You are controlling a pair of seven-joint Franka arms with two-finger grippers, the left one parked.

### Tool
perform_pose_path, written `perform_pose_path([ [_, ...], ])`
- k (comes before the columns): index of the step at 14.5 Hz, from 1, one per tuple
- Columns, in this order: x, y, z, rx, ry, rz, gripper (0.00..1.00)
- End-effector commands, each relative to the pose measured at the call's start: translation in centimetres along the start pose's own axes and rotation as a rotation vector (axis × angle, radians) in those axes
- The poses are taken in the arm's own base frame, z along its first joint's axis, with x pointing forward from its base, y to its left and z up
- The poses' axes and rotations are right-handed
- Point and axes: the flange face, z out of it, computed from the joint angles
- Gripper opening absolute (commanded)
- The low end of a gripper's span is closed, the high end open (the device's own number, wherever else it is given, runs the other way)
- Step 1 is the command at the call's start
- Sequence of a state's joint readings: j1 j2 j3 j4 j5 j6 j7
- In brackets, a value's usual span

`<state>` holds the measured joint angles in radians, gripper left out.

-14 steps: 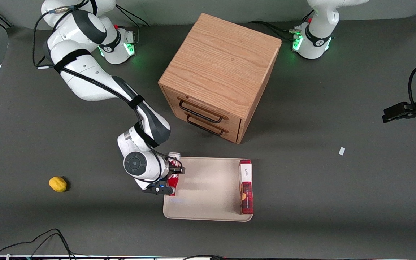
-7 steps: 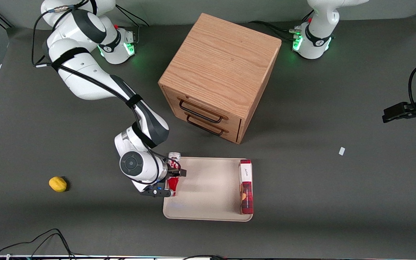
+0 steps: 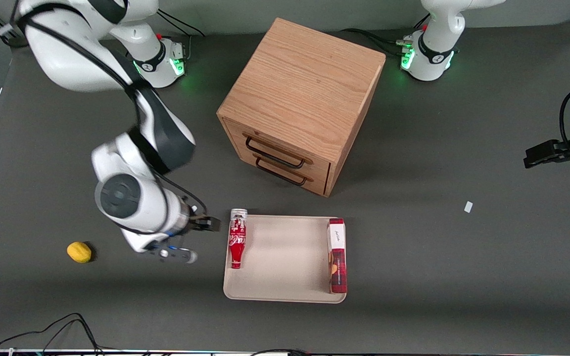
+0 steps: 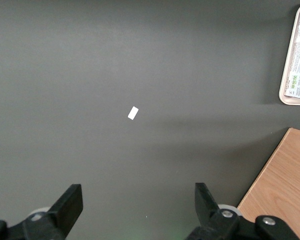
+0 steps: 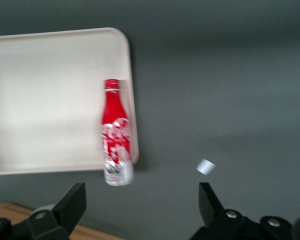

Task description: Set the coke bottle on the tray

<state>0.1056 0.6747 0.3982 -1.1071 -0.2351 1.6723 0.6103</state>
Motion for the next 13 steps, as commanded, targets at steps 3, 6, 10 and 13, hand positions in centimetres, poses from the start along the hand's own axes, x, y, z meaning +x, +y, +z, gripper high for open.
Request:
perform_pose_path([
  [3, -6.0, 8.9, -13.4, -0.051, -0.068, 0.048, 1.0],
  [6, -11.3, 18.1, -20.2, 0.014, -0.09, 0.041, 1.0],
  [10, -18.8, 23.0, -21.4, 0.033, -0.087, 0.073, 1.0],
  [13, -22.1, 24.1, -21.9, 0.039, -0.067, 0.076, 1.0],
])
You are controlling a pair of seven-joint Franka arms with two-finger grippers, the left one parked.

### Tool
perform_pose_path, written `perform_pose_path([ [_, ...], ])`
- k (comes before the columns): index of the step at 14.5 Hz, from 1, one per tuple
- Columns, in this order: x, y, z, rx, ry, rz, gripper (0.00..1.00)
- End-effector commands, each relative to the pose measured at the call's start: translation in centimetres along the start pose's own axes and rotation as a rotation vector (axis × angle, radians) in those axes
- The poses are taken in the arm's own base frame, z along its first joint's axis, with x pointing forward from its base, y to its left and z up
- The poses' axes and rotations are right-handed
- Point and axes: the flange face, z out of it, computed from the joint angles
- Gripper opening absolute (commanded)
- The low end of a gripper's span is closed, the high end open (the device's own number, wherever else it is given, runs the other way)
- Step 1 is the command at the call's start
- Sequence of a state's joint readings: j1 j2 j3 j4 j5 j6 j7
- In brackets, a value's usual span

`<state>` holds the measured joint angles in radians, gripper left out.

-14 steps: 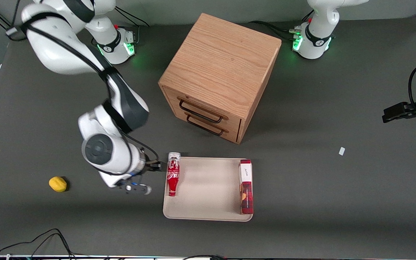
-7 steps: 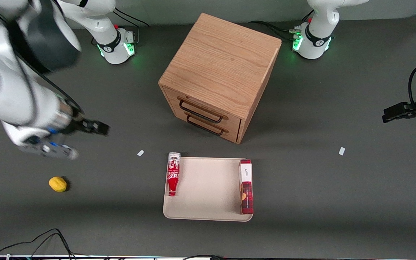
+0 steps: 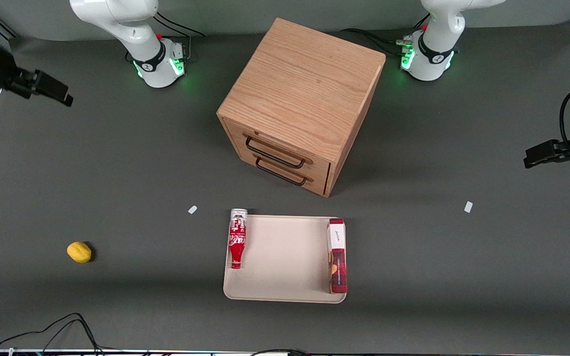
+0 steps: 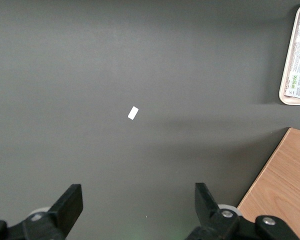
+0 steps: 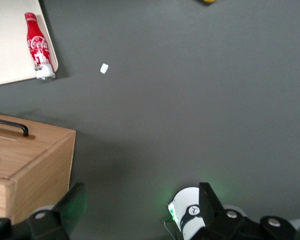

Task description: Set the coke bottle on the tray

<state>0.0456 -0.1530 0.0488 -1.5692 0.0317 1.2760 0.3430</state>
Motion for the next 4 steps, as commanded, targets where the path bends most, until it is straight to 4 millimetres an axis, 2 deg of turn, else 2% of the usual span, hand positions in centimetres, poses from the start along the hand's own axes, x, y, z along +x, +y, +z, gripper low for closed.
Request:
perform_pose_path([
  [1, -2.3, 0.4, 0.7, 0.021, 0.018, -0.046, 1.0],
  [4, -1.3, -0.1, 0.5, 0.022, 0.012, -0.04, 1.0],
])
